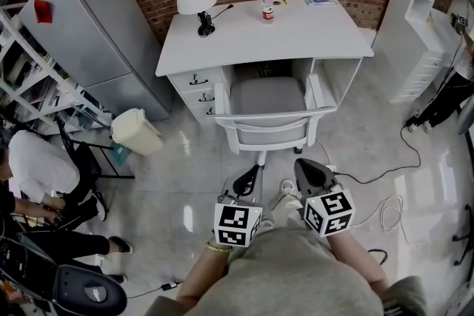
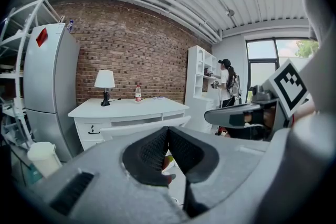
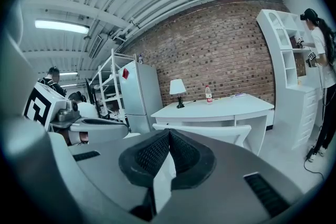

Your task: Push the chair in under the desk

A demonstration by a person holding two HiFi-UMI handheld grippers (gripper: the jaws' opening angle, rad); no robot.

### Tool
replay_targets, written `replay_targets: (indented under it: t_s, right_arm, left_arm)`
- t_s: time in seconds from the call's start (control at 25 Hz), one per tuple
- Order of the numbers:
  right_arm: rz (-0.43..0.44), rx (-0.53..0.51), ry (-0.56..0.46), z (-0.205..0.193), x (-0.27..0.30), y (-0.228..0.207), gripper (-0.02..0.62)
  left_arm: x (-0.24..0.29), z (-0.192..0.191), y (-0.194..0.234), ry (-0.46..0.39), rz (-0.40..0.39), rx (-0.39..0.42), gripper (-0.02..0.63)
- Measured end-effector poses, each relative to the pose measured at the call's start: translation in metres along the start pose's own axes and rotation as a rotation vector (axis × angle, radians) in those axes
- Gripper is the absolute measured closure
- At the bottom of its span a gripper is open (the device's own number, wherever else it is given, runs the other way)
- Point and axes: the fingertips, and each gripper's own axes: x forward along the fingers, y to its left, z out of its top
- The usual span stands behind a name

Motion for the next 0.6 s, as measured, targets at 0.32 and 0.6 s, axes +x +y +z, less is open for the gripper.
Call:
replay_targets:
  t_s: [0.32, 0.6]
  right_arm:
    - [0.002, 0.009, -0.016, 0.0027, 0.0019, -0.0009, 0.588]
    - [-0.002, 0.009, -0.034, 0.0045, -0.0011, 0.0004, 0.588]
  left_arm:
    - [0.0023, -0.0005, 0.0010, 0.001, -0.001, 0.001, 0.595]
    - [0.0017, 0.0024, 0.0017, -0.012, -0.002, -0.006, 0.595]
